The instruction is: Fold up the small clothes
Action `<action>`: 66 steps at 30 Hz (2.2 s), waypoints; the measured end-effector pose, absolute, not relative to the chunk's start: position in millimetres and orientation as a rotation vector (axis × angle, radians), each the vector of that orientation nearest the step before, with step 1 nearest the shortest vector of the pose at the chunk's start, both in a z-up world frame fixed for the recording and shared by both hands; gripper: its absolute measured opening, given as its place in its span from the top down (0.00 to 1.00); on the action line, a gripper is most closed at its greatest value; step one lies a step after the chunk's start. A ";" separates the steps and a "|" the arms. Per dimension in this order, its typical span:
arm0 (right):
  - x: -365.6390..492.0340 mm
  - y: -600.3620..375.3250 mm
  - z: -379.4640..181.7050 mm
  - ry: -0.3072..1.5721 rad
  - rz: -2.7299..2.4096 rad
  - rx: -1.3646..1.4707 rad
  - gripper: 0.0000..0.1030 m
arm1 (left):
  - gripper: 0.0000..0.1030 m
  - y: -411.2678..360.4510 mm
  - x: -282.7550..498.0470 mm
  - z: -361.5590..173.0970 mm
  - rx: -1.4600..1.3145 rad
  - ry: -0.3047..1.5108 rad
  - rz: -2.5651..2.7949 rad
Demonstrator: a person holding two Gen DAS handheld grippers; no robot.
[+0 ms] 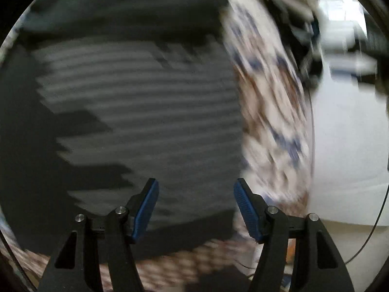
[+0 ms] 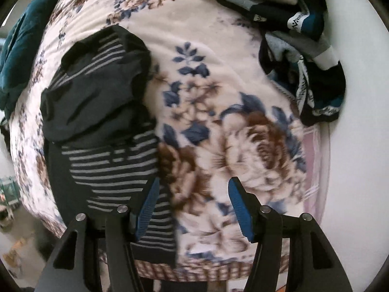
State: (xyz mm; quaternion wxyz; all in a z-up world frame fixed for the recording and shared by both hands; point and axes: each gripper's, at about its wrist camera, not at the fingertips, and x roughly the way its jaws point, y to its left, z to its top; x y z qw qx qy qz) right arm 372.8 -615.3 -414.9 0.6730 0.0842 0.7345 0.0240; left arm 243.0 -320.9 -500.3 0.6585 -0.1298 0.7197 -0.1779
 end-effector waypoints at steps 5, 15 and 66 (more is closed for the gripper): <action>405.6 -624.4 -434.3 1.632 0.128 0.172 0.41 | 0.40 -409.5 200.9 -563.2 -0.199 1.752 -0.448; 565.3 -567.1 -508.2 1.547 0.287 0.301 0.41 | 0.96 -398.3 207.9 -562.5 -0.096 1.587 -0.359; 533.9 -65.3 -455.4 1.587 0.394 -0.173 0.50 | 0.40 79.2 106.6 -527.7 -1.119 1.296 0.074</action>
